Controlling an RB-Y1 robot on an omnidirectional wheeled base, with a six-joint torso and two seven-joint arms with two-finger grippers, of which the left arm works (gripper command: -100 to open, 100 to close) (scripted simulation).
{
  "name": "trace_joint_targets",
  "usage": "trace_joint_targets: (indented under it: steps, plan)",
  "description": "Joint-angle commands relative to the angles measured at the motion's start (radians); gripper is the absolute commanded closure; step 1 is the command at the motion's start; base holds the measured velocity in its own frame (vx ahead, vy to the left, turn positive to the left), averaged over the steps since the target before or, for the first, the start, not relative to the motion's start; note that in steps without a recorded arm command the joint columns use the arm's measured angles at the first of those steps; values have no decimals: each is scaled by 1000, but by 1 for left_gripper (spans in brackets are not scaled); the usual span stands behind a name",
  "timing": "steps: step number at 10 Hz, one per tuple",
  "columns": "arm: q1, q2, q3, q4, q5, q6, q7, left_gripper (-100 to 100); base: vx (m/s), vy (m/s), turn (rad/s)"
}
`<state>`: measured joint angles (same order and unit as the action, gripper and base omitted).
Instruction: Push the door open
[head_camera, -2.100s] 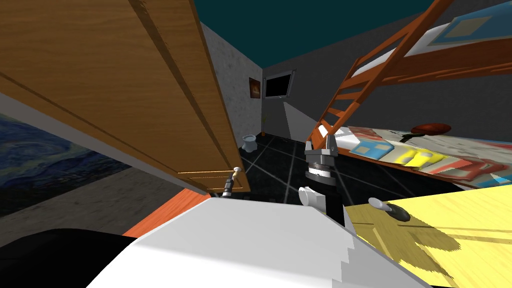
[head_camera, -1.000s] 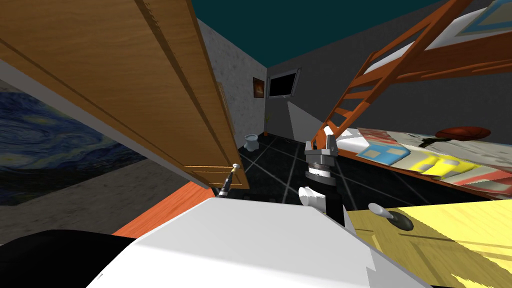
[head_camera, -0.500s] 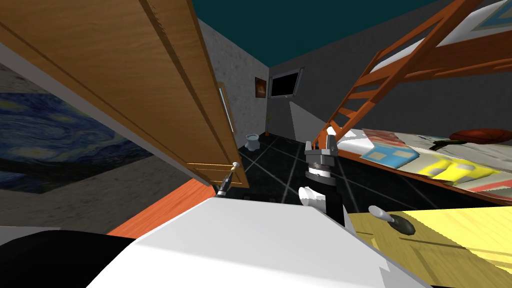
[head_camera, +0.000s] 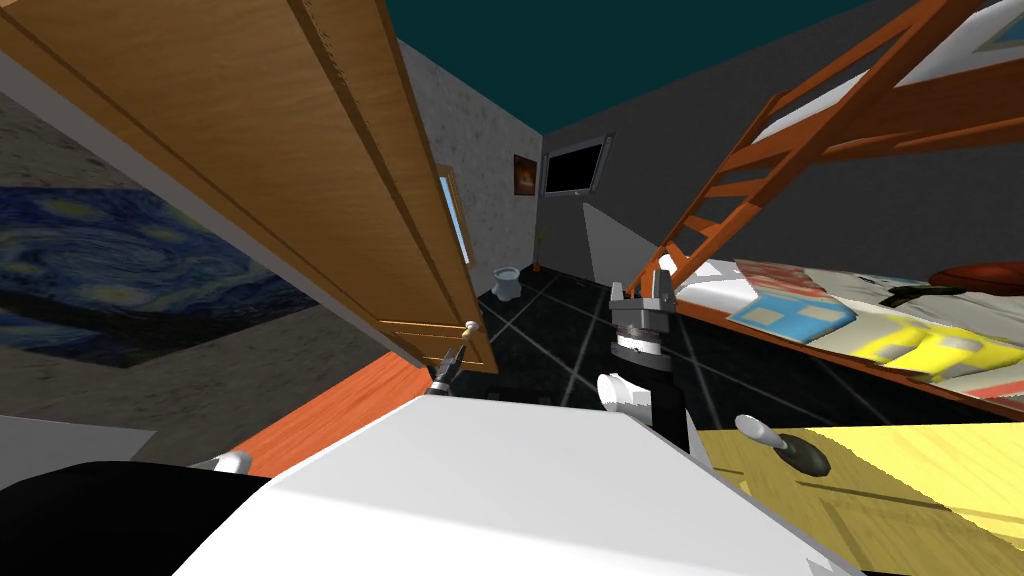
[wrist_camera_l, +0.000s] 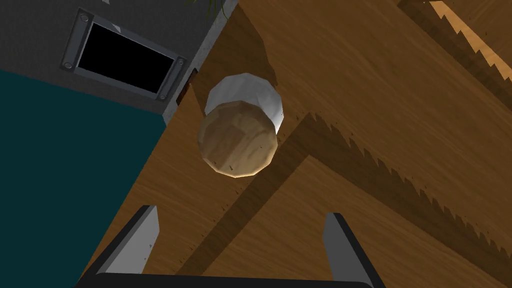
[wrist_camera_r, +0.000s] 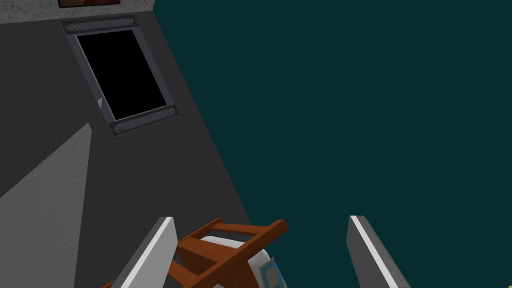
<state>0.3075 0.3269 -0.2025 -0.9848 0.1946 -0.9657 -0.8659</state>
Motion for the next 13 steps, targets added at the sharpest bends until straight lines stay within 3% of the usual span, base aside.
trace_joint_targets:
  steps: [1, 4, 6, 7, 13]
  plan:
    - [-8, 9, 17, 18, -33, -4, -50, -100, -37, -61, 106]
    - [-12, 16, 28, 27, -54, -6, -106, -100, -25, -41, 43]
    - [-19, 27, 48, 44, -93, -10, -172, -100, -31, -46, 72]
    - [-19, 27, 48, 44, -93, -10, -182, -100, -25, -45, 32]
    - [-35, 52, 90, 80, -176, -17, -329, -100, -32, -54, 60]
